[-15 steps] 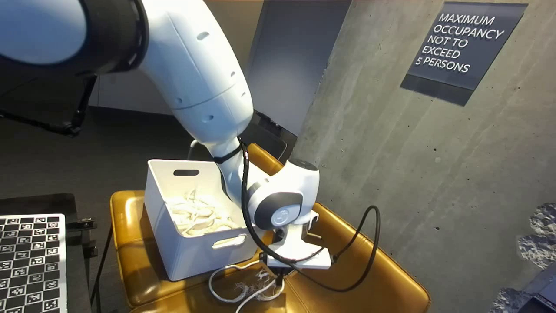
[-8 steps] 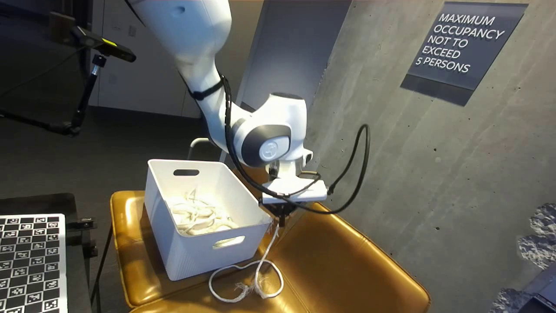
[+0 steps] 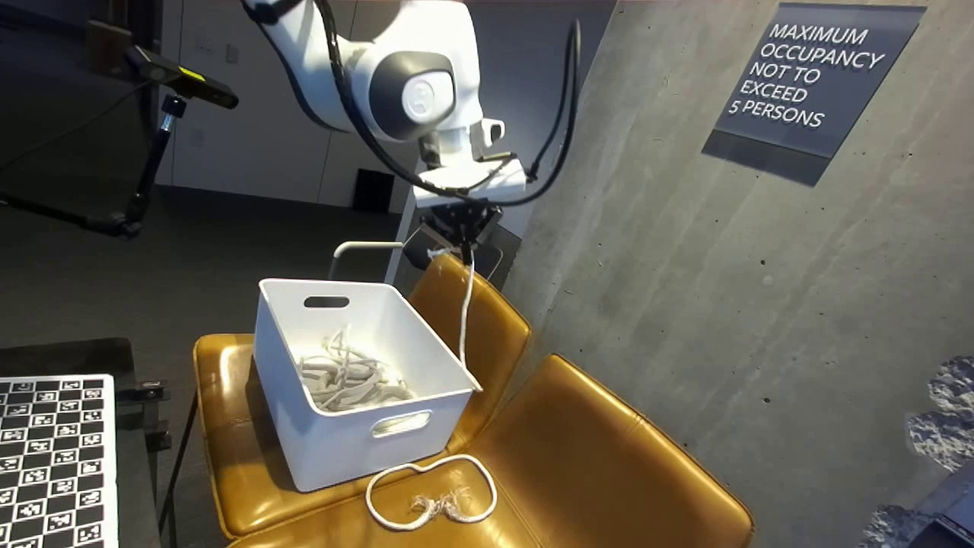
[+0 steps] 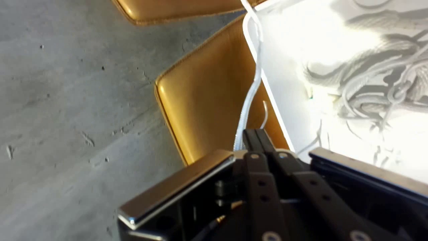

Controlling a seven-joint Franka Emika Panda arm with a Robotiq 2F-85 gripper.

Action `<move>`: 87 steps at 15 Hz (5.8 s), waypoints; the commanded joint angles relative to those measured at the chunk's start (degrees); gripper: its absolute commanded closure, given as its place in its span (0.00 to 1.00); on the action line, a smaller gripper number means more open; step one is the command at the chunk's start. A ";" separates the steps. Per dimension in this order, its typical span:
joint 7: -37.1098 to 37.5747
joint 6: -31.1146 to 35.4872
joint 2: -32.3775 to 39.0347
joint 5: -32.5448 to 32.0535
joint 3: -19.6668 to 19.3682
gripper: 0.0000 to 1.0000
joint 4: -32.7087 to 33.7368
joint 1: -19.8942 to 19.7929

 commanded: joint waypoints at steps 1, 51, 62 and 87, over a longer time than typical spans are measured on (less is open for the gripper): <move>6.68 -3.01 -10.89 -2.93 0.52 1.00 -7.05 4.69; -22.96 -27.85 44.18 7.83 -1.85 0.00 35.65 -13.32; -29.58 -25.17 54.02 6.69 -2.22 0.00 43.92 -11.01; -9.24 -17.35 27.93 0.22 -8.36 1.00 14.05 -5.16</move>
